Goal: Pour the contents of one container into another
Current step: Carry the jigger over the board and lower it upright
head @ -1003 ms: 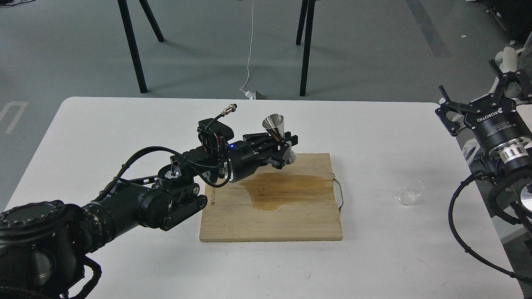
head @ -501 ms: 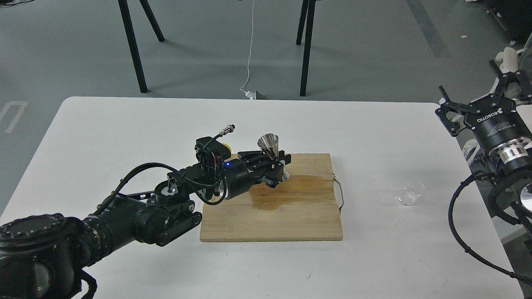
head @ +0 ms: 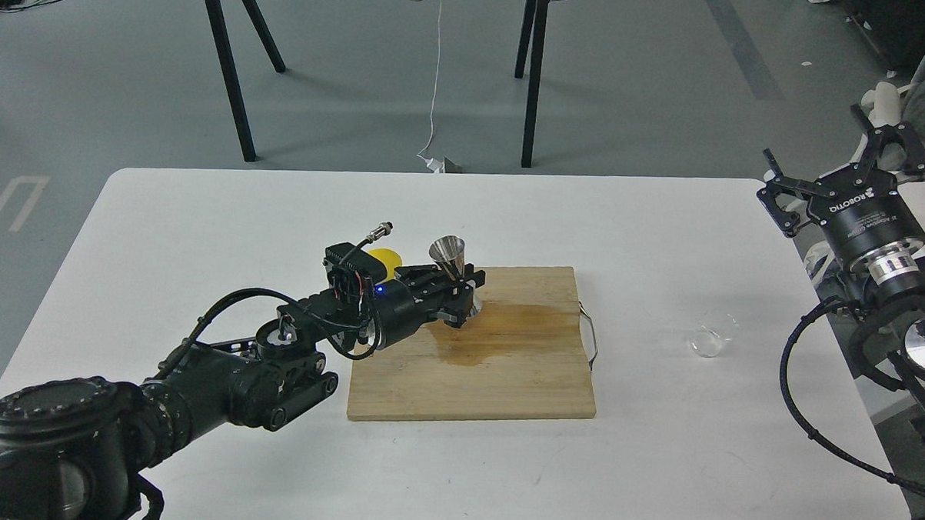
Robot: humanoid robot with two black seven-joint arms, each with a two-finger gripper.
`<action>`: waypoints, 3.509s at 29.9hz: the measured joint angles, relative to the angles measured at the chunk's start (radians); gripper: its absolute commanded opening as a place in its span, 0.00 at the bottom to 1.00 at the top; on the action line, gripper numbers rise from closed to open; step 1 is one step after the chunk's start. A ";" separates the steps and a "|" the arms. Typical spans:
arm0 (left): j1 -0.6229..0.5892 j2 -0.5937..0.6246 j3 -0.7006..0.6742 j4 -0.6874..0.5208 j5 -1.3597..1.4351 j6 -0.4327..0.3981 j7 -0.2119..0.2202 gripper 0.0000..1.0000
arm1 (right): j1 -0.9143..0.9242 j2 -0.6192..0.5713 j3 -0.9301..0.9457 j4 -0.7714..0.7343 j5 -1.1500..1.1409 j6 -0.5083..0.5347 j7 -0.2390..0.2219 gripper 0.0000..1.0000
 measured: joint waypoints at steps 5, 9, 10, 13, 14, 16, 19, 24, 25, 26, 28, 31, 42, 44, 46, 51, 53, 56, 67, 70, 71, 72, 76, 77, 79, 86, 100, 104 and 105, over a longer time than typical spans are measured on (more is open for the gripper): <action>0.003 0.000 0.000 -0.004 -0.001 0.000 0.000 0.13 | -0.001 0.000 -0.001 0.000 0.000 0.000 0.000 0.99; 0.008 0.000 0.000 -0.005 -0.001 0.000 0.000 0.13 | -0.001 0.000 -0.001 0.000 0.000 0.000 -0.001 0.99; 0.008 0.000 0.000 -0.005 -0.001 0.000 0.000 0.13 | -0.001 -0.001 -0.001 0.000 0.000 0.000 -0.002 0.99; 0.009 0.000 0.000 -0.004 -0.001 -0.001 0.000 0.15 | -0.001 -0.001 -0.001 0.000 0.000 -0.001 -0.002 0.99; 0.009 0.000 0.000 -0.003 -0.001 -0.001 0.000 0.15 | -0.001 -0.001 -0.001 0.000 0.000 -0.001 -0.002 0.99; 0.011 0.000 0.000 -0.002 -0.001 -0.001 0.000 0.16 | -0.001 -0.001 -0.001 0.000 0.000 -0.001 -0.002 0.99; 0.019 0.000 0.000 -0.001 -0.001 -0.001 0.000 0.18 | -0.001 0.000 -0.001 0.000 0.000 -0.001 -0.002 0.99; 0.029 0.000 0.000 -0.006 -0.001 -0.002 0.000 0.19 | -0.002 0.000 -0.001 0.000 0.000 0.000 -0.002 0.99; 0.030 0.000 0.000 -0.007 -0.001 -0.002 0.000 0.20 | -0.002 0.000 -0.001 0.000 0.000 0.000 -0.002 0.99; 0.032 0.000 0.000 -0.008 -0.001 -0.002 0.000 0.20 | -0.002 0.000 -0.001 0.000 0.000 0.000 -0.002 0.99; 0.032 0.000 0.000 -0.009 0.000 -0.002 0.000 0.21 | -0.002 0.000 -0.001 0.000 0.000 0.000 -0.002 0.99; 0.032 0.000 0.000 -0.010 0.001 -0.002 0.000 0.23 | -0.003 0.000 -0.001 0.000 0.000 0.000 -0.002 0.99; 0.040 0.000 0.000 -0.035 0.001 -0.003 0.000 0.32 | -0.003 -0.001 0.000 0.000 0.000 0.000 -0.002 0.99; 0.043 0.000 0.000 -0.037 0.001 -0.003 0.000 0.33 | -0.003 -0.002 0.000 0.000 0.000 0.000 -0.002 0.99; 0.044 0.000 0.000 -0.038 0.001 -0.004 0.000 0.34 | -0.004 -0.002 0.001 0.001 0.000 0.000 -0.002 0.99; 0.046 0.000 0.000 -0.039 0.001 -0.003 0.000 0.34 | -0.004 0.000 0.001 0.001 0.000 0.000 -0.002 0.99; 0.046 0.000 0.000 -0.039 0.001 -0.003 0.000 0.34 | -0.005 0.000 0.001 0.001 0.000 0.000 -0.002 0.99; 0.046 0.000 0.000 -0.039 0.001 -0.003 0.000 0.35 | -0.006 0.000 0.001 0.001 0.000 0.000 -0.002 0.99; 0.044 0.000 0.000 -0.039 0.000 -0.001 0.000 0.35 | -0.005 0.000 0.001 0.001 0.000 0.001 -0.002 0.99; 0.044 0.000 0.000 -0.039 0.000 0.001 0.000 0.39 | -0.005 0.000 0.001 0.001 0.000 0.002 -0.002 0.99; 0.045 0.000 0.000 -0.039 0.000 0.001 0.000 0.40 | -0.005 0.000 0.001 0.002 0.000 0.002 -0.002 0.99; 0.045 0.000 0.000 -0.039 0.000 0.001 0.000 0.42 | -0.006 0.000 0.001 0.002 0.000 0.002 -0.002 0.99; 0.049 0.000 0.000 -0.049 0.000 0.001 0.000 0.47 | -0.009 -0.001 0.001 0.002 0.000 0.002 -0.002 0.99; 0.051 0.000 0.000 -0.053 0.000 0.001 0.000 0.49 | -0.009 -0.001 0.001 0.002 0.000 0.002 -0.001 0.99; 0.054 0.000 0.000 -0.058 0.000 0.001 0.000 0.51 | -0.009 -0.001 0.001 0.002 0.000 0.002 -0.001 0.99; 0.067 0.000 0.000 -0.071 0.001 0.002 0.000 0.62 | -0.013 -0.001 0.002 0.003 0.000 0.002 -0.001 0.99; 0.082 0.000 -0.002 -0.102 0.000 0.002 0.000 0.79 | -0.015 -0.001 0.002 0.003 0.000 0.006 -0.001 0.99; 0.084 0.000 -0.002 -0.102 0.000 0.002 0.000 0.79 | -0.015 0.000 0.002 0.003 0.000 0.006 -0.001 0.99; 0.084 0.000 -0.002 -0.102 -0.001 0.002 0.000 0.79 | -0.015 0.000 0.002 0.003 0.000 0.006 -0.001 0.99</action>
